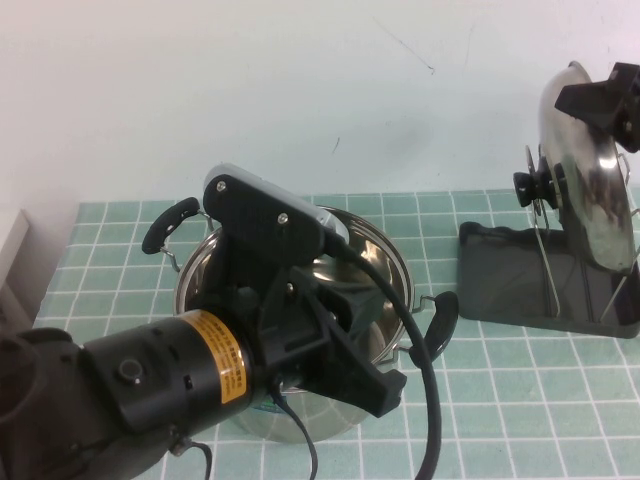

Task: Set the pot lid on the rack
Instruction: Place the pot lid on the pot rack

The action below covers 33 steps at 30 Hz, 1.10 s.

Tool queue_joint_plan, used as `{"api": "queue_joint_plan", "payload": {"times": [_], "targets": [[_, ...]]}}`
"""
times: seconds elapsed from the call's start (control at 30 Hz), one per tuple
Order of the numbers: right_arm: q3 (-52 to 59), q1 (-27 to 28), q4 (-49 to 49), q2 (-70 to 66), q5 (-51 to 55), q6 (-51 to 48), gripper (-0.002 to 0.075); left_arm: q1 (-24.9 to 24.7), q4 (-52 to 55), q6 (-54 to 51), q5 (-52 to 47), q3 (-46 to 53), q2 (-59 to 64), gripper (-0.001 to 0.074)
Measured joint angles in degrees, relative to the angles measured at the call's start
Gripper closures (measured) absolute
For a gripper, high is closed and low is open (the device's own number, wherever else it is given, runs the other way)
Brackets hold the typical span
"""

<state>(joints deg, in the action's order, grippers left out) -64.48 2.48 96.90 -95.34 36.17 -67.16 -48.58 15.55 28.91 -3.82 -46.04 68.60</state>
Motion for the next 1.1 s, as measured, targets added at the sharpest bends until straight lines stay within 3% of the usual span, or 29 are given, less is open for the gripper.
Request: {"api": "queue_joint_plan", "payload": {"times": [0.2,0.43,0.5,0.93,1.1], "targets": [[0.0,0.0,0.0,-1.7,-0.66,-0.04,0.0671,0.0,0.0,0.51,0.9,0.0,0.75,0.0736],[-0.04,0.0,0.0,-1.84,-1.01,-0.04,0.0349,0.0,0.0,0.51,1.0,0.0,0.85,0.0737],[-0.13,0.0,0.0,-1.84,-1.01,-0.04,0.0298,0.0,0.0,0.51,1.0,0.0,0.85,0.0737],[-0.13,0.52,0.0,-1.1,-2.33,-7.08,0.0239,0.0,0.0,0.51,-4.18,0.0,0.85,0.0737],[-0.13,0.52,0.0,-1.1,-2.21,-8.2,0.0136,0.0,0.0,0.58,-6.58,0.0,0.85,0.0737]]}}
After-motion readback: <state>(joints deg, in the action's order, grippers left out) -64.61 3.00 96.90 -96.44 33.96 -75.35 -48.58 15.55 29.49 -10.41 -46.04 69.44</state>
